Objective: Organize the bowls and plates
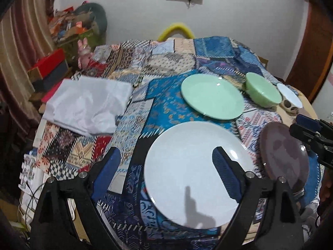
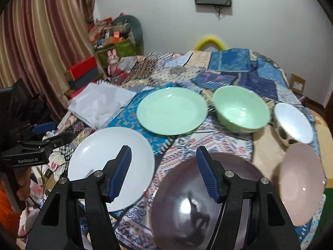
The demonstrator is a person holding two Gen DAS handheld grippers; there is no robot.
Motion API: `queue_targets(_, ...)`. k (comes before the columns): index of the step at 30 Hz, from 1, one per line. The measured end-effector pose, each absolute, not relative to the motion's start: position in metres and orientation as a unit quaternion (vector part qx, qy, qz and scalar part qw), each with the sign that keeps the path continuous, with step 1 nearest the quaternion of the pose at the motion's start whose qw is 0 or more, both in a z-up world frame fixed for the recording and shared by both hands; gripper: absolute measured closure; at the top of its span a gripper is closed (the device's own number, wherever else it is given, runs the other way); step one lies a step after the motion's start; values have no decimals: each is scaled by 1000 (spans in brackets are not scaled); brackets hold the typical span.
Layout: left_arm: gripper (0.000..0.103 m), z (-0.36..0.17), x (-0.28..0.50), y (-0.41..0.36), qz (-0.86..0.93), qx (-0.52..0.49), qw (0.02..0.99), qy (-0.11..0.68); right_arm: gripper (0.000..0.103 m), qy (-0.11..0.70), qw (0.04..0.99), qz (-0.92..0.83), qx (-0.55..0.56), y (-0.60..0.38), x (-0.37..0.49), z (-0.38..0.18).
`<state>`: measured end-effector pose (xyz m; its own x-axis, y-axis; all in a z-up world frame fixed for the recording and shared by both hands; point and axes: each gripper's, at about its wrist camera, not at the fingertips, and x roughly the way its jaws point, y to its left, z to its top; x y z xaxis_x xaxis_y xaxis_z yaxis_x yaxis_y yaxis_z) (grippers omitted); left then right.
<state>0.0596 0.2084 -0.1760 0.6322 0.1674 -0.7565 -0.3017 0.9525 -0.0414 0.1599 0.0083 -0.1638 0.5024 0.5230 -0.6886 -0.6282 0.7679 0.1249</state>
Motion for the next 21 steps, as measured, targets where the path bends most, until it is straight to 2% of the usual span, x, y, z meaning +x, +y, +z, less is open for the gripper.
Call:
queue_targets(8, 13, -208, 59, 232, 136, -108, 885, 431, 42, 414, 836, 345, -100, 44, 168, -197)
queue_targets(10, 16, -215, 60, 234, 132, -116, 883, 436, 42, 427, 829, 346, -105, 50, 173, -205)
queue_targets(15, 38, -229, 61, 237, 120, -129, 873, 455, 44, 457, 808, 357, -105, 60, 182, -219)
queue_targets(17, 46, -233, 60, 238, 115, -138, 870, 459, 55, 463, 801, 362, -112, 63, 181, -222)
queue_targets(19, 53, -237, 59, 239, 107, -146, 866, 465, 62, 471, 794, 365, -116, 65, 182, -226)
queue_targets(21, 64, -239, 59, 239, 98, -153, 863, 471, 65, 479, 789, 367, -116, 67, 183, -230)
